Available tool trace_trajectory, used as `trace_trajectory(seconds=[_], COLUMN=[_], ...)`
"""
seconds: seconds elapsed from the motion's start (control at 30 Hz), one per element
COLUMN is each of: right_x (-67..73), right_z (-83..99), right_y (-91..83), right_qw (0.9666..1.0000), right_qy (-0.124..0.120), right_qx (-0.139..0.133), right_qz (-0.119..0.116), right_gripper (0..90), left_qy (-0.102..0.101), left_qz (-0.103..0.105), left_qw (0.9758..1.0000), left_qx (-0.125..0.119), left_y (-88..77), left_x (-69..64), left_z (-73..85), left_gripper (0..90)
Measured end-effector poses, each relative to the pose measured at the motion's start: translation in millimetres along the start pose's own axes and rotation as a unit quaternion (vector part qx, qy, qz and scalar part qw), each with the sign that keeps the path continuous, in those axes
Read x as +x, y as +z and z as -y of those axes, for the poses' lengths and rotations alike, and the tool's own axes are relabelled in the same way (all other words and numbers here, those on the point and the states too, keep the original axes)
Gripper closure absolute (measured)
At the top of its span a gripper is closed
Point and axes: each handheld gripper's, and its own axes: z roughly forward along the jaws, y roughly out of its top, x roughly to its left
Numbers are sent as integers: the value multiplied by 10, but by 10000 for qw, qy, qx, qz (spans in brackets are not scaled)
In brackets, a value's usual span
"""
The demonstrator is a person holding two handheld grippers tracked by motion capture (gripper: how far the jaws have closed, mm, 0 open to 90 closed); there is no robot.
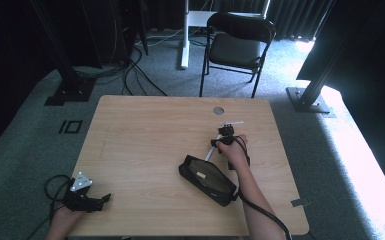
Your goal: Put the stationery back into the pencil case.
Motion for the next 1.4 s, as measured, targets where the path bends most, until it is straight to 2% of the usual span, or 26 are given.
trace_trajectory(seconds=[0.23,0.27,0.3,0.33,0.47,0.53,0.63,1.0,1.27,1.3,1.4], right_x=[33,33,35,30,10,3,-19,-119,-62,-34,-10], right_z=[18,21,30,33,32,19,7,-30,-20,-16,-9], right_y=[25,24,7,1,-23,-44,-83,-455,-708,-788,-855], right_qw=[9995,9993,9988,9985,9985,9977,9984,9974,9948,9933,9925], right_qy=[-310,-363,-447,-504,-441,-531,-474,-710,-976,-1099,-1149], right_qx=[89,93,164,188,304,404,292,65,-126,-200,-241], right_qz=[52,64,106,115,69,83,48,-126,-278,-289,-336], right_gripper=[638,659,742,773,783,784,784,784,784,784,784], left_qy=[0,1,0,1,0,2,1,0,2,1,0], left_qz=[0,0,0,0,0,0,-1,0,-1,-1,0], left_qw=[10000,10000,10000,10000,10000,10000,10000,10000,10000,10000,10000], left_qx=[0,0,0,1,1,2,1,1,2,1,1], left_y=[0,0,0,0,0,0,0,0,0,0,0], left_x=[0,0,0,0,0,0,0,0,0,0,0], left_z=[0,0,0,0,0,0,0,0,0,0,0], left_gripper=[20,20,20,20,20,20,20,20,20,20,20])
